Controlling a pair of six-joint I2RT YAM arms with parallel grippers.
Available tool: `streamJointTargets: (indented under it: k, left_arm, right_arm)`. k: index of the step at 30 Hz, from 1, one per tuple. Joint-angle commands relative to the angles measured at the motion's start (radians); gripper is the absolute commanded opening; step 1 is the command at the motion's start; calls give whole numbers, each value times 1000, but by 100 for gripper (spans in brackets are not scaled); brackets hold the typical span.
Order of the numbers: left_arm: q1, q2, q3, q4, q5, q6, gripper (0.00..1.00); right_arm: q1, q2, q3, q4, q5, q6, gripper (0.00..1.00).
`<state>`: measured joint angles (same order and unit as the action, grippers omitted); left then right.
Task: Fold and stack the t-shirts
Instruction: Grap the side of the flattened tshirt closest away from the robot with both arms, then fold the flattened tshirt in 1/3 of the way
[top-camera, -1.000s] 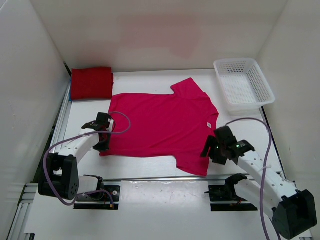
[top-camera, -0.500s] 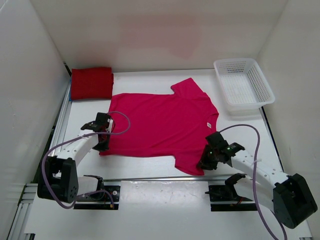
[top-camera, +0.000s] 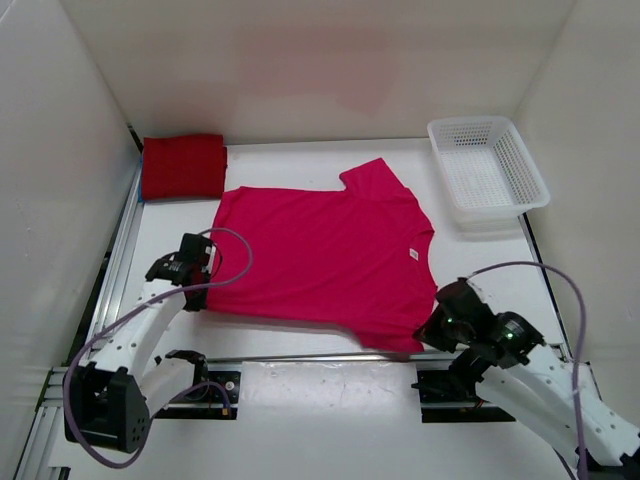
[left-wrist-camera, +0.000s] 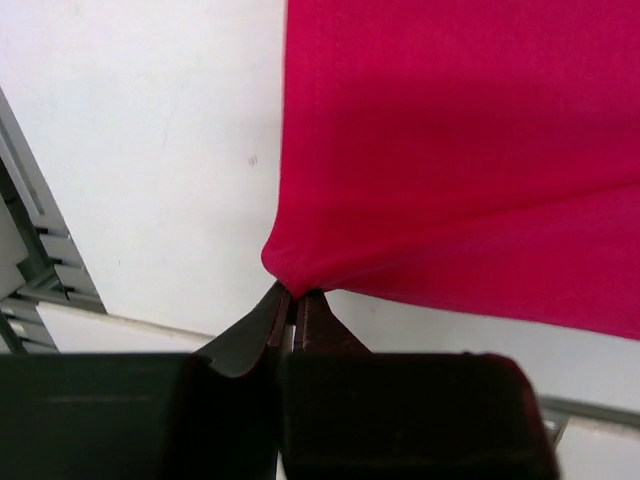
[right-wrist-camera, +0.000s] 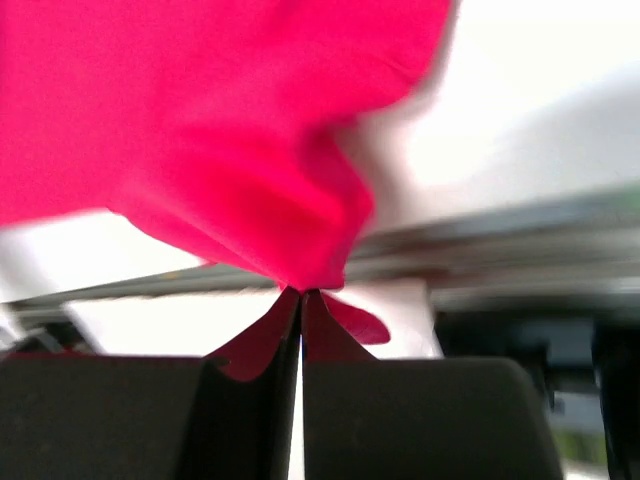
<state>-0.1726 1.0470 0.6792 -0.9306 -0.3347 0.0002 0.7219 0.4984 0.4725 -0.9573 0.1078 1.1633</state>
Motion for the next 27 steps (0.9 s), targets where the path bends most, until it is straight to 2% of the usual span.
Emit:
streamJointTargets:
  k: [1, 4, 5, 9, 13, 16, 22, 27]
  left_arm:
    - [-2, -67, 5, -147, 17, 0, 10]
    - [-2, -87, 60, -160, 78, 0, 10]
    - [-2, -72, 77, -160, 79, 0, 10]
    - [-2, 56, 166, -104, 69, 0, 10]
    - [-2, 214, 244, -50, 46, 0, 10]
    - [-2, 339, 313, -1, 20, 0, 10]
    - [-2, 559, 436, 44, -26, 0, 10]
    - [-11, 666, 467, 85, -72, 0, 10]
  right_arm:
    - [17, -37, 173, -224, 147, 64, 0]
    - [17, 86, 338, -245, 217, -52, 0]
    - [17, 173, 377, -233, 237, -88, 0]
    - [-65, 362, 495, -129, 263, -305, 0]
    - [-266, 492, 463, 55, 112, -457, 0]
    - [-360, 586, 440, 179, 30, -548, 0]
    - [-415, 817, 512, 305, -23, -652, 0]
    - [-415, 1018, 632, 305, -43, -744, 0]
